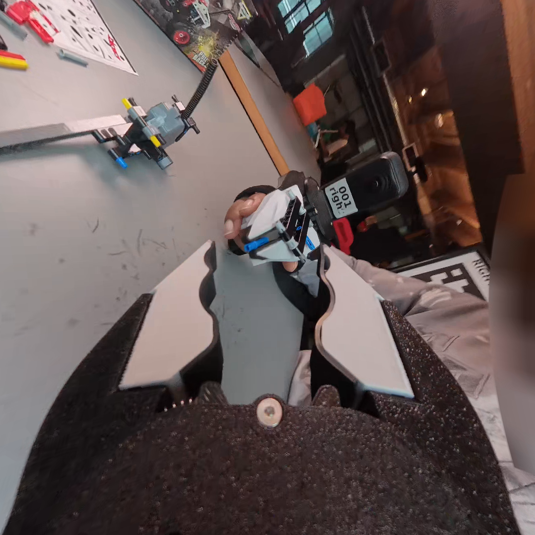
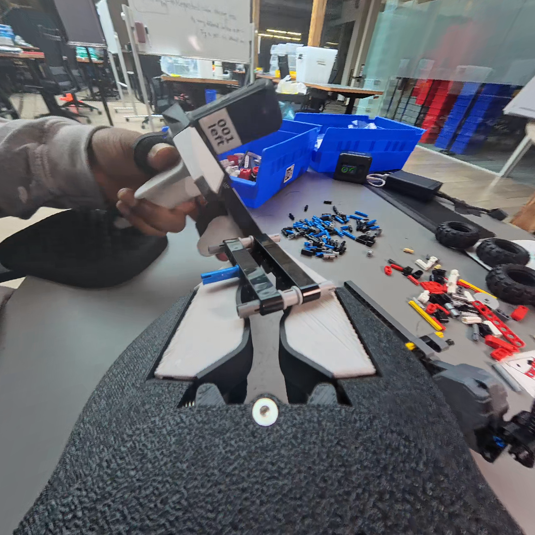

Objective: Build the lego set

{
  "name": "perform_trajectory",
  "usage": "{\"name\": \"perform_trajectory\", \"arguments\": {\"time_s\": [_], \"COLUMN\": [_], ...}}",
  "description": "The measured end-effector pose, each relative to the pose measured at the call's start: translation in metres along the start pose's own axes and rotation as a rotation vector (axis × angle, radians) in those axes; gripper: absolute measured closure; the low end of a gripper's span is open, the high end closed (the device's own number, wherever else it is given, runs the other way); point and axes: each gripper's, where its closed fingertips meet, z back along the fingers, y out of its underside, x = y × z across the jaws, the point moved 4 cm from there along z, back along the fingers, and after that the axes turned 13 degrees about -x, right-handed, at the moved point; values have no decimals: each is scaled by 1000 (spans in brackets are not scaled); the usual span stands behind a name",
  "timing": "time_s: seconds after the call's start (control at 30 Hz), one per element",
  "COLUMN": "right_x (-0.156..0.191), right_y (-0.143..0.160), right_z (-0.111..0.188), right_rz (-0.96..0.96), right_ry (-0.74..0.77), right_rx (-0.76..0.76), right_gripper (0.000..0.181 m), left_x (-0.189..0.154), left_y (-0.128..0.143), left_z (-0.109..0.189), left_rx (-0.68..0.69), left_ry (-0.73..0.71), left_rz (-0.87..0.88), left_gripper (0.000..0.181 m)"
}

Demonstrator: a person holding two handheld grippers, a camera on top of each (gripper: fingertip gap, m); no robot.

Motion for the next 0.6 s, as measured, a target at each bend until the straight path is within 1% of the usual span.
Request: {"name": "perform_trajectory", "arguments": {"time_s": [0.03,0.1,0.2,0.27,0.3,0.37,0.43,0.47,0.6], "right_x": [-5,-9,-8,-5,-2,2,5,5,7], "right_y": [-2,-4,-2,0,3,8,8,9,9], "right_z": [1,1,-2,-5,-6,-8,-7,-6,-3], "right_rz": [14,63,117,170,210,302,343,346,372], "right_ry": [39,83,114,130,130,140,124,109,49], "right_rx": [4,8,27,50,76,140,171,192,233], "right_gripper": [176,176,176,176,176,176,176,175,176], "left_x": [2,0,-8,-11,-11,-9,-8,-7,-6], "left_y": [1,5,9,12,13,15,19,21,26], "left_z": [-1,-4,-16,-27,-32,-41,-48,-49,-50], "left_rx": [-27,-69,-91,-91,-94,-103,-87,-86,-68], "left_ry": [11,61,161,198,212,235,255,267,296], "left_rz": [68,200,365,415,437,473,484,487,509], "left_gripper": [106,102,103,105,108,121,138,143,143]}}
